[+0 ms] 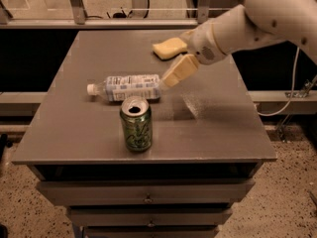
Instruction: Knock blue plastic bottle over
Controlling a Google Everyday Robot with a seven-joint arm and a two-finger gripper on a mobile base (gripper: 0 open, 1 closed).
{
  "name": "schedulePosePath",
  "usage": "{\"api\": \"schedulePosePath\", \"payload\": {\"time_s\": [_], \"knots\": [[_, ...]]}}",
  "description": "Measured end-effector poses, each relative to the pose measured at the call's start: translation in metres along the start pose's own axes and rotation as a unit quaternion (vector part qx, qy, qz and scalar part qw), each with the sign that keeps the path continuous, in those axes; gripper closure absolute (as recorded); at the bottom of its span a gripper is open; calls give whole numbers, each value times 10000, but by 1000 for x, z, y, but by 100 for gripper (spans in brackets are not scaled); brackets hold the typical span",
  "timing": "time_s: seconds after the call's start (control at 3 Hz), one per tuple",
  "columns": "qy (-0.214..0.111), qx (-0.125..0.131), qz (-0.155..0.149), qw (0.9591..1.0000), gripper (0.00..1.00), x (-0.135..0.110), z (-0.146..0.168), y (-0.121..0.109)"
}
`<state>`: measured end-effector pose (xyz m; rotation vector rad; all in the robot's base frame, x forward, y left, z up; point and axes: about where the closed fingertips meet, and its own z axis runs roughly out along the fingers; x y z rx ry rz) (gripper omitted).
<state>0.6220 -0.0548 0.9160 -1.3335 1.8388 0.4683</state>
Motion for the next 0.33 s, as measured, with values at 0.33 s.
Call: {"api": "schedulePosePath", "payload": {"time_s": [0.33], "knots": [[-68, 316, 201, 9993, 0, 17, -29, -13]]}}
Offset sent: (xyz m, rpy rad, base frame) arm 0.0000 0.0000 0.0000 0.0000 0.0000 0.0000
